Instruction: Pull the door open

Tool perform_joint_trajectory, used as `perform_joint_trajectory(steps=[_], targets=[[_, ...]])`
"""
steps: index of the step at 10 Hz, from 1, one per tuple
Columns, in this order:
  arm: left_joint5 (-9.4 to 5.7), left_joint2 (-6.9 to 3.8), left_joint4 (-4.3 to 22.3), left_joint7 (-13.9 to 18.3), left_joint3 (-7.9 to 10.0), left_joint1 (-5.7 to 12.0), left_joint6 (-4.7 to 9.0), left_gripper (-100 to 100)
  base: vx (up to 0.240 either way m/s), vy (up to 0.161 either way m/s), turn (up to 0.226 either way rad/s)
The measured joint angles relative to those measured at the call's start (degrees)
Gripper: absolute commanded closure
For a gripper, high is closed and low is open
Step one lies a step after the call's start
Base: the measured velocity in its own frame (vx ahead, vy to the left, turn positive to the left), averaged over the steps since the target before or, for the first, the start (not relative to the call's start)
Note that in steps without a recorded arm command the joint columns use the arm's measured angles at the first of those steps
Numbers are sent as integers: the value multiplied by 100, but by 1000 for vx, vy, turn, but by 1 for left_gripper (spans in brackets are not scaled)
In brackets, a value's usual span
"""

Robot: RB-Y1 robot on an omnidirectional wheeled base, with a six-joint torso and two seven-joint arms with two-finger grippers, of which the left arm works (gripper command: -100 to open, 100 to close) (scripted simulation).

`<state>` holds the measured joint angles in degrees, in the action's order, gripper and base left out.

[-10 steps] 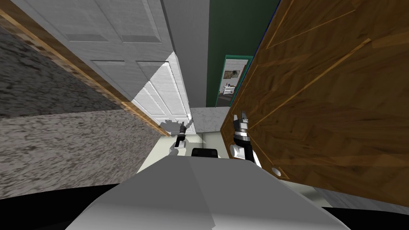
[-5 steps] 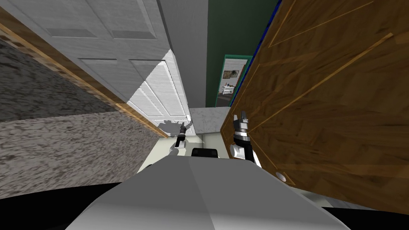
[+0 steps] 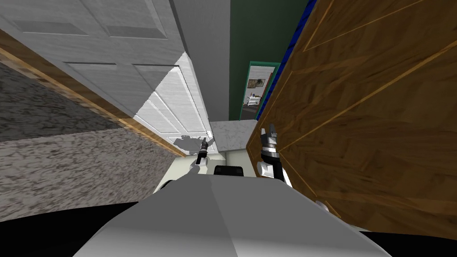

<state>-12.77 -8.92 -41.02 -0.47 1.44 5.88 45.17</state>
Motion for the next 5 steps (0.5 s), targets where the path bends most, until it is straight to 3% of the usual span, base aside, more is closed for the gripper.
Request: perform_joint_trajectory(steps=[5], targets=[[-54, -9, 462, 8, 11, 199, 99, -100, 60, 23, -27]])
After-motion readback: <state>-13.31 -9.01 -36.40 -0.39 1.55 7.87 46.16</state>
